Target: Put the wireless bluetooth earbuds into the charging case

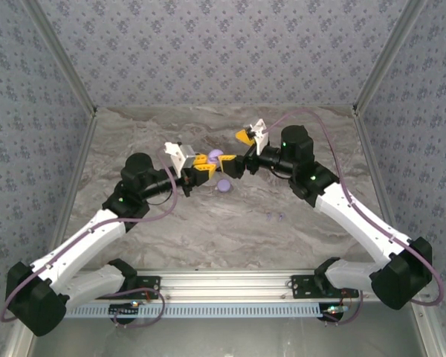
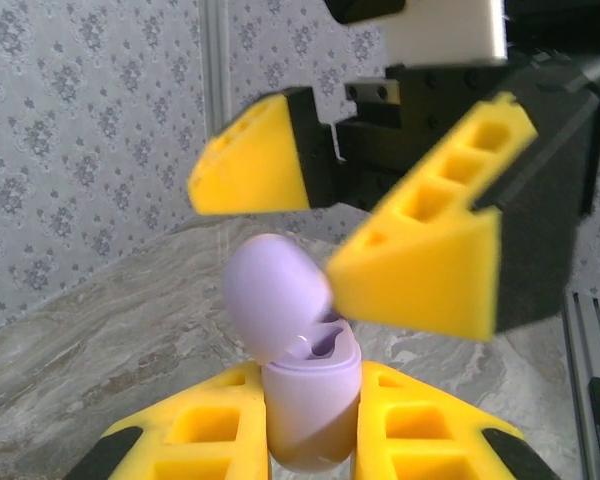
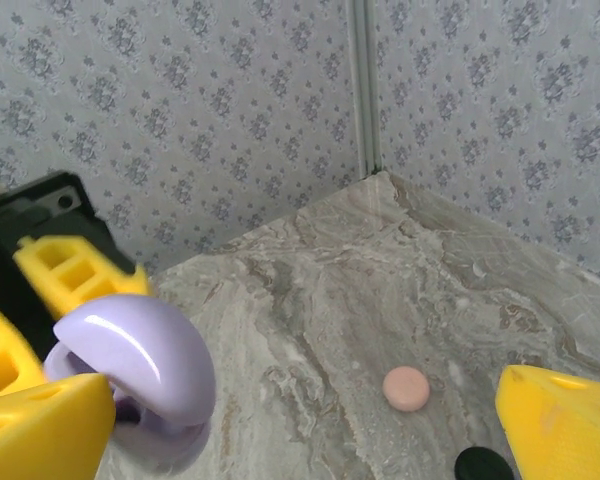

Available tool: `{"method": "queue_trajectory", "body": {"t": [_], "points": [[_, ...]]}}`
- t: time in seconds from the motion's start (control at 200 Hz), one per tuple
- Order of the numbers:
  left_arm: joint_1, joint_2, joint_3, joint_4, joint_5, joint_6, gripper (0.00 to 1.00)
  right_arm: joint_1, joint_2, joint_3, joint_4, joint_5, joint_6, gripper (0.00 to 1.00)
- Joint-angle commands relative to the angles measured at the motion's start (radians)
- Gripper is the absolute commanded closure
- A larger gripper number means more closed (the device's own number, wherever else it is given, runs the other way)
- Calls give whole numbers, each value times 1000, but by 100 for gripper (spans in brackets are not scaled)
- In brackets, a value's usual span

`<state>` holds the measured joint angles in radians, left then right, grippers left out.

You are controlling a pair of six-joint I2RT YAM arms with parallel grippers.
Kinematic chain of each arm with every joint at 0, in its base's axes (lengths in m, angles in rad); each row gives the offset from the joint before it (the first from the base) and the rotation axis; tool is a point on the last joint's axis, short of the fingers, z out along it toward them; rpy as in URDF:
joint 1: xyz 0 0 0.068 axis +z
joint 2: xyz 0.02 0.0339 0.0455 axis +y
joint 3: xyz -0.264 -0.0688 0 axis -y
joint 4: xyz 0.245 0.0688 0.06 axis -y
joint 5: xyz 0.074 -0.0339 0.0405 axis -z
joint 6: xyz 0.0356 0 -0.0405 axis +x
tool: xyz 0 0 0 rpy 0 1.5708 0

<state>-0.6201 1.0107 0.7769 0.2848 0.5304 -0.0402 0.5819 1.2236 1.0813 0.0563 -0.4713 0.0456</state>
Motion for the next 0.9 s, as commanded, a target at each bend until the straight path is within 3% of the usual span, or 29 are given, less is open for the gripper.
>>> {"method": "queue_trajectory", "body": {"t": [0.0,0.355,0.685,0.894], "points": [[-13,0,9,5,38,28,100,-17,22,49,10,6,20,0],[-14,0,0,-13,-16,47,100,-37,-34,59,-66,-3,27,0],[-15,-26,-39,-5,-72,51,100,-149,-79,98,-685,239,155,2],[-14,-41,-51,-15,-87,54,100,-160,-14,-28,-860,304,251,19]]}}
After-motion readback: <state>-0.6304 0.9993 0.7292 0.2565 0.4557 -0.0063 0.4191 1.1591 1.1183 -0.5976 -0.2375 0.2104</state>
